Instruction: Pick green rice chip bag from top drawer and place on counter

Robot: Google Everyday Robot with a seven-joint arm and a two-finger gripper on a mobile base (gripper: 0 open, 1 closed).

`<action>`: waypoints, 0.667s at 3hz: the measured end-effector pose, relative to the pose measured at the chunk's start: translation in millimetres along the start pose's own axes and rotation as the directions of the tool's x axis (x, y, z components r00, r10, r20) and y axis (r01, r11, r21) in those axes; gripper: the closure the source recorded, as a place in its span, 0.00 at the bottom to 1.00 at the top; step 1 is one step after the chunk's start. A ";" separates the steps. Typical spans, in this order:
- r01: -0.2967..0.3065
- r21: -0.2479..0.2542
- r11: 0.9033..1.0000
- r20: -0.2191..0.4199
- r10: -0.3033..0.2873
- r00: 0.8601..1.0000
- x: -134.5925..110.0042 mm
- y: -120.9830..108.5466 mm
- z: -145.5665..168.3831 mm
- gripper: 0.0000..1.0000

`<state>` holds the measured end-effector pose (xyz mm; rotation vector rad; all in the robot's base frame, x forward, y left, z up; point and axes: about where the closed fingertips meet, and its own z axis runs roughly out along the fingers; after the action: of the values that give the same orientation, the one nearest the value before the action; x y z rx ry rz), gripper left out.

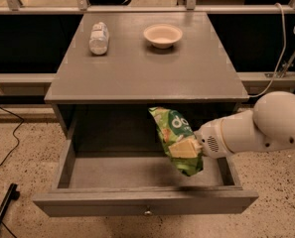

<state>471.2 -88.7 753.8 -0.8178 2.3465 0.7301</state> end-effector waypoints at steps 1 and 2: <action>0.051 0.089 0.995 -0.010 -0.051 0.999 -12.6 -24.3 -56.6 1.00; 0.090 0.155 0.984 -0.031 -0.086 0.996 -29.5 -40.5 -92.9 1.00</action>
Offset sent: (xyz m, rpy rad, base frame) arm 0.0327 -0.1129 0.1112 -0.2289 -0.1464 -0.0520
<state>489.6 -163.8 825.7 -0.8586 2.3383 0.4951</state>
